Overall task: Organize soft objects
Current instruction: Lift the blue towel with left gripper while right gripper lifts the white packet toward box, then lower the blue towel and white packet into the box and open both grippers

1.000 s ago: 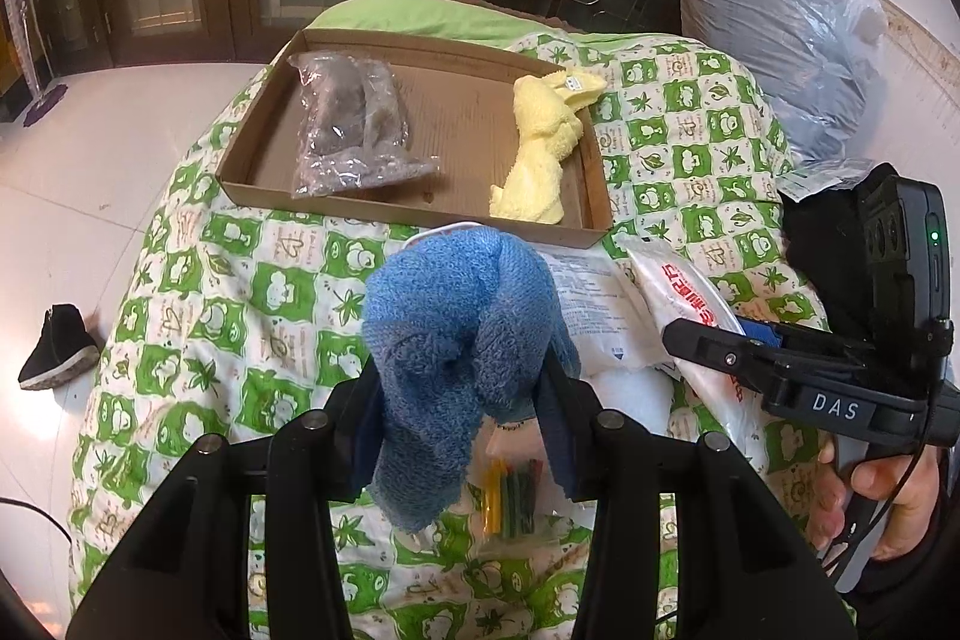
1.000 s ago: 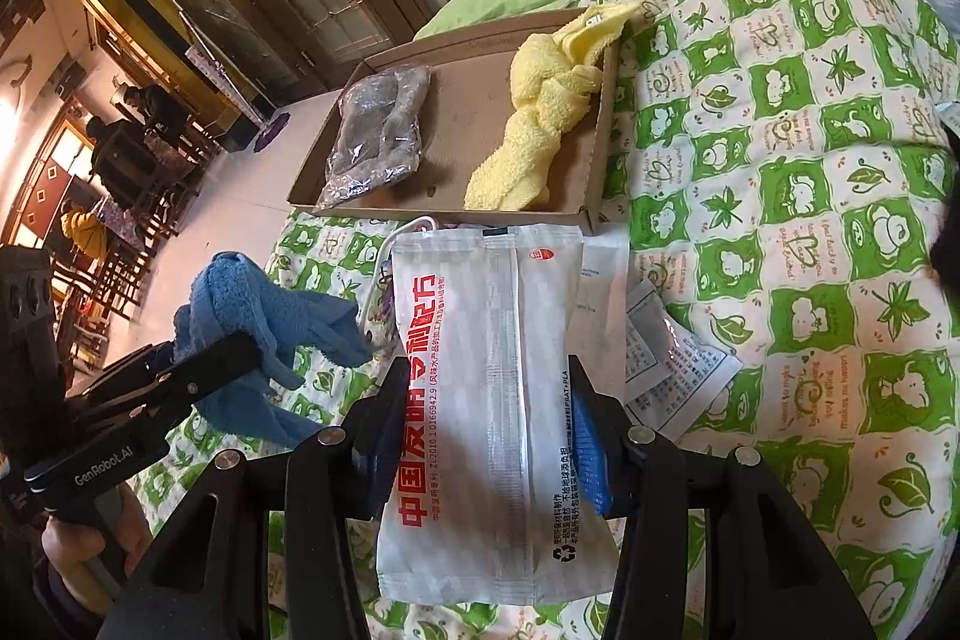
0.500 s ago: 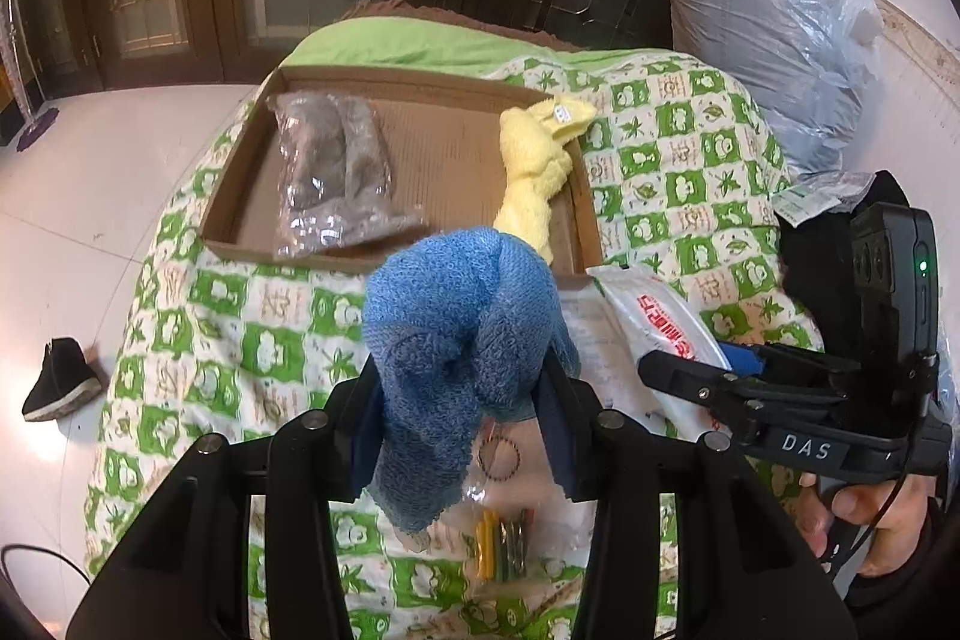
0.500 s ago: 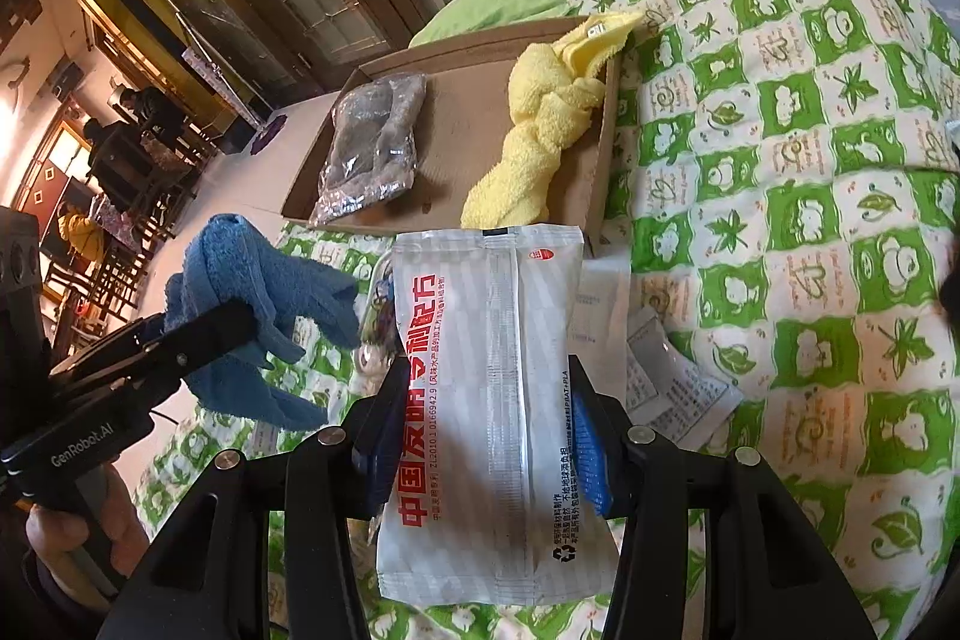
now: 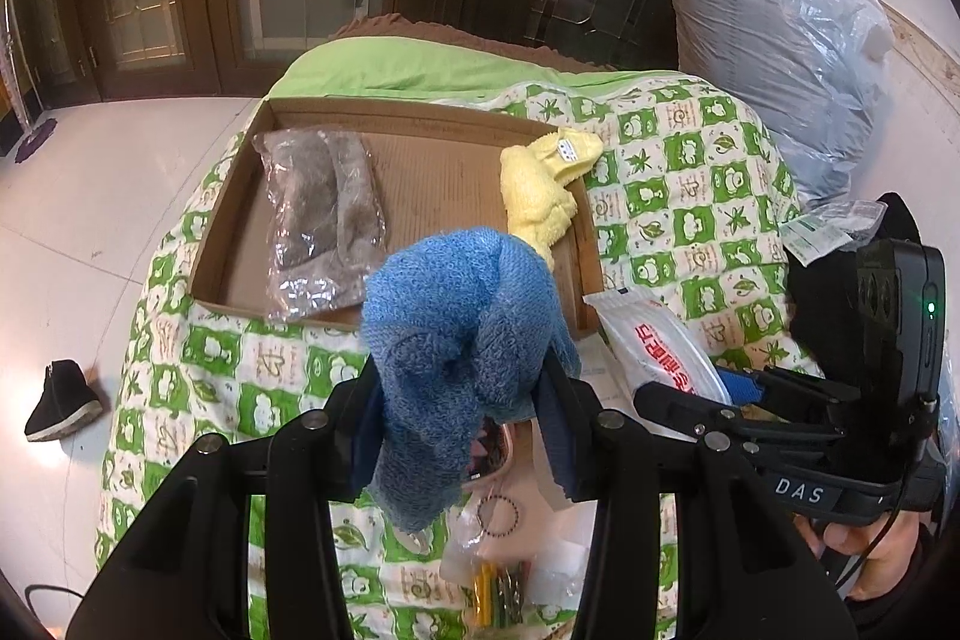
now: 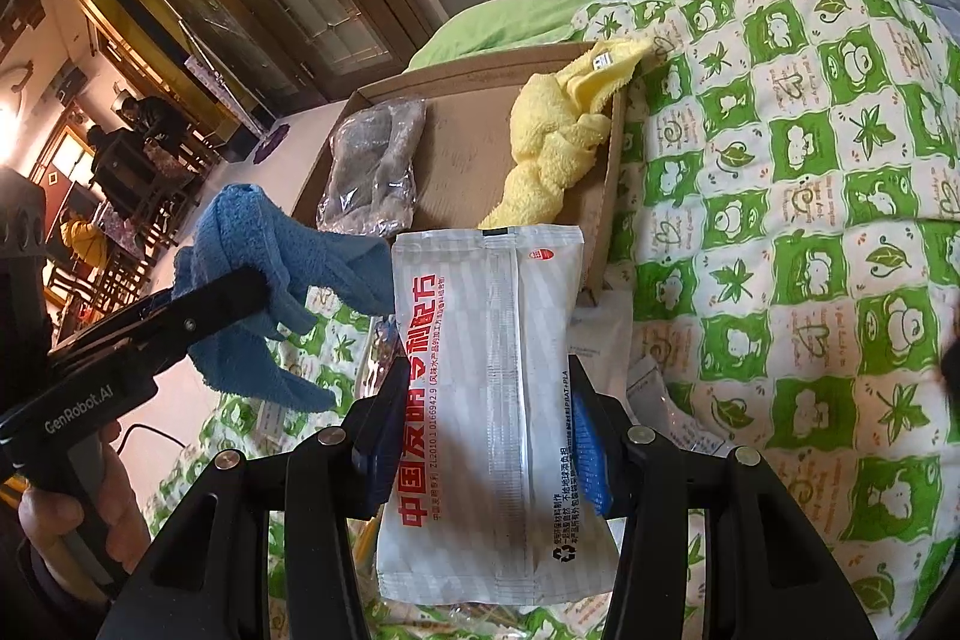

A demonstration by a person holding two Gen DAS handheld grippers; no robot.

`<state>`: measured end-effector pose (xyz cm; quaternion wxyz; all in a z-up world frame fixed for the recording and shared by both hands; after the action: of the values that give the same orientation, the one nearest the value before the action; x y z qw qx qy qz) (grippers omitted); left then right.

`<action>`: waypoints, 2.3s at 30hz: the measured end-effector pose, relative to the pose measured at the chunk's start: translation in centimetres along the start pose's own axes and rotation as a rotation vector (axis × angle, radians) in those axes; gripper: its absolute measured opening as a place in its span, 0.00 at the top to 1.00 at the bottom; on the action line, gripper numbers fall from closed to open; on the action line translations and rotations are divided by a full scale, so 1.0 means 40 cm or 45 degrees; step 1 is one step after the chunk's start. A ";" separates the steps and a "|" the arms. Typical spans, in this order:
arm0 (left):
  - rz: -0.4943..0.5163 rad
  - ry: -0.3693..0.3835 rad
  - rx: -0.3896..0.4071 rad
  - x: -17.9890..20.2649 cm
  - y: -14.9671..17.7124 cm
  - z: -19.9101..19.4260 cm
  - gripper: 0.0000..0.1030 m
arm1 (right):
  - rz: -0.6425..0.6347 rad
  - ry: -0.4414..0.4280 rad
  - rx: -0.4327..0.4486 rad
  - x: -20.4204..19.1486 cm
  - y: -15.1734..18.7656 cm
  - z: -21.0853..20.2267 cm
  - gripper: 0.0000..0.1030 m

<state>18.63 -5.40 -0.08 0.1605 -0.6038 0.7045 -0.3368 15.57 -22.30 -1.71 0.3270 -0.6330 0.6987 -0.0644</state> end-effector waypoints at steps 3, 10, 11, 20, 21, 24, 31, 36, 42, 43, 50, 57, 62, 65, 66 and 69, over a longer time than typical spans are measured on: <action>-0.003 -0.005 0.000 -0.004 -0.012 0.011 0.59 | 0.006 0.000 -0.003 0.006 0.001 0.006 0.54; -0.030 -0.017 0.006 -0.022 -0.068 0.047 0.58 | 0.007 0.009 -0.010 0.014 -0.001 0.020 0.54; -0.040 -0.017 0.005 -0.026 -0.078 0.053 0.58 | 0.007 0.010 -0.009 0.015 -0.004 0.022 0.54; -0.091 0.002 -0.009 -0.026 -0.146 0.127 0.59 | 0.015 0.014 -0.001 0.014 -0.076 0.058 0.54; -0.086 0.003 -0.010 -0.022 -0.154 0.138 0.59 | 0.017 0.014 0.004 0.014 -0.085 0.062 0.54; -0.074 0.002 -0.021 -0.012 -0.169 0.177 0.58 | 0.025 0.011 0.011 0.018 -0.096 0.074 0.54; -0.115 -0.002 -0.088 -0.024 -0.161 0.288 0.58 | 0.050 0.018 -0.013 0.042 -0.095 0.115 0.54; -0.136 -0.034 -0.136 -0.055 -0.135 0.344 0.58 | 0.053 0.024 -0.016 0.054 -0.104 0.132 0.54; -0.172 -0.127 -0.149 -0.146 -0.119 0.366 0.58 | 0.018 0.031 -0.020 0.048 -0.119 0.144 0.54; -0.172 -0.147 -0.144 -0.158 -0.119 0.364 0.58 | 0.015 0.028 -0.023 0.045 -0.122 0.149 0.54; -0.179 -0.194 -0.124 -0.214 -0.119 0.349 0.58 | -0.035 -0.001 -0.023 -0.019 -0.182 0.196 0.54; -0.201 -0.172 -0.116 -0.224 -0.119 0.357 0.58 | -0.027 -0.036 -0.053 -0.055 -0.223 0.316 0.54; -0.210 -0.163 -0.106 -0.240 -0.135 0.357 0.58 | -0.009 -0.022 -0.042 -0.047 -0.233 0.391 0.54; -0.232 -0.146 -0.107 -0.250 -0.138 0.368 0.58 | -0.017 -0.013 -0.017 -0.045 -0.245 0.423 0.54; -0.239 -0.139 -0.109 -0.253 -0.138 0.371 0.58 | -0.020 -0.007 -0.009 -0.043 -0.248 0.432 0.54; -0.238 -0.127 -0.104 -0.255 -0.136 0.373 0.57 | -0.023 0.006 0.001 -0.039 -0.256 0.463 0.54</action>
<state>34.34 -0.03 -9.06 0.1387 -0.6889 0.6494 -0.2907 34.16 -16.80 -10.36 0.3251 -0.6390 0.6937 -0.0691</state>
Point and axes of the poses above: each gripper's, at about its wrist camera, not at the fingertips, and z roughly the way its jaws point, x to its right, y to its underside, the point moved 8 cm from there along z, roughly the way its jaws point, and after that the axes turned 6 degrees about x, right-handed, at the moved point
